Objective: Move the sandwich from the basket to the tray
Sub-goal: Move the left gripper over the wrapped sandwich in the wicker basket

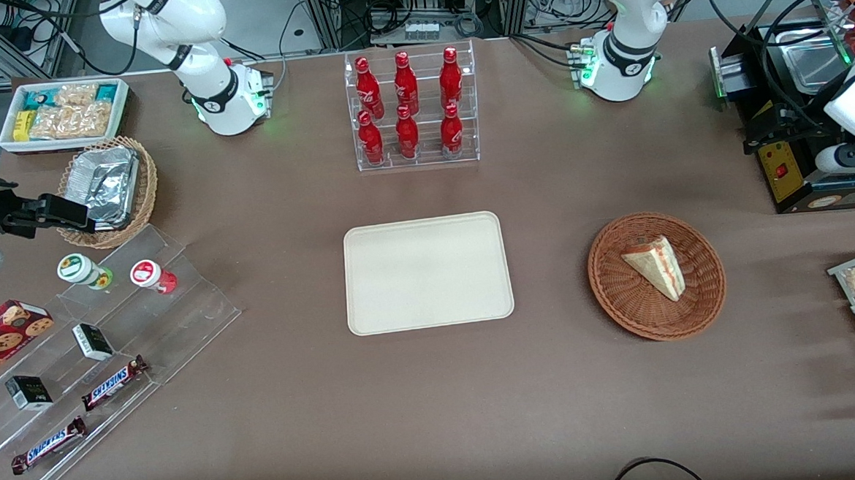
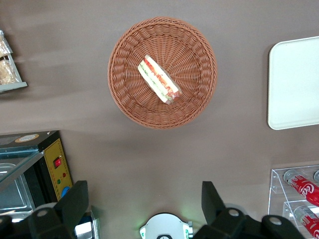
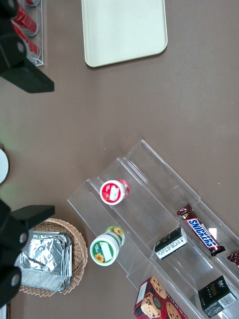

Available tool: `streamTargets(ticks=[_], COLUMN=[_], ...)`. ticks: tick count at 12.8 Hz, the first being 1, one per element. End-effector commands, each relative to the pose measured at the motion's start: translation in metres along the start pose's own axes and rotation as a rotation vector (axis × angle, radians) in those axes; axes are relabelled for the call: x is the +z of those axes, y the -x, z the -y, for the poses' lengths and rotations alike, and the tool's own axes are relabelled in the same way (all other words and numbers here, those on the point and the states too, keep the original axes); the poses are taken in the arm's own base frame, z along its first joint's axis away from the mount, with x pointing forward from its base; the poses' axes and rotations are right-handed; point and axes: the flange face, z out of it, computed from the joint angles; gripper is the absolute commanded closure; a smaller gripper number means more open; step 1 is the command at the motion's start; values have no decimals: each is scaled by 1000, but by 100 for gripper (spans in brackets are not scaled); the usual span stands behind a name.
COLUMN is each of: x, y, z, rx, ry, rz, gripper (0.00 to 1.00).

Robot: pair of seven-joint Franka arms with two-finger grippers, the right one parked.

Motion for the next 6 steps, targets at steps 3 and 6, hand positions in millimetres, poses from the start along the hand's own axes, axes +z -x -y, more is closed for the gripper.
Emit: streamTargets(ticks=[3, 6], x=[8, 38], y=[-4, -11], z=[0, 2], rx=[-54, -57], ry=[1, 9], rz=[10, 20], gripper=[0, 0])
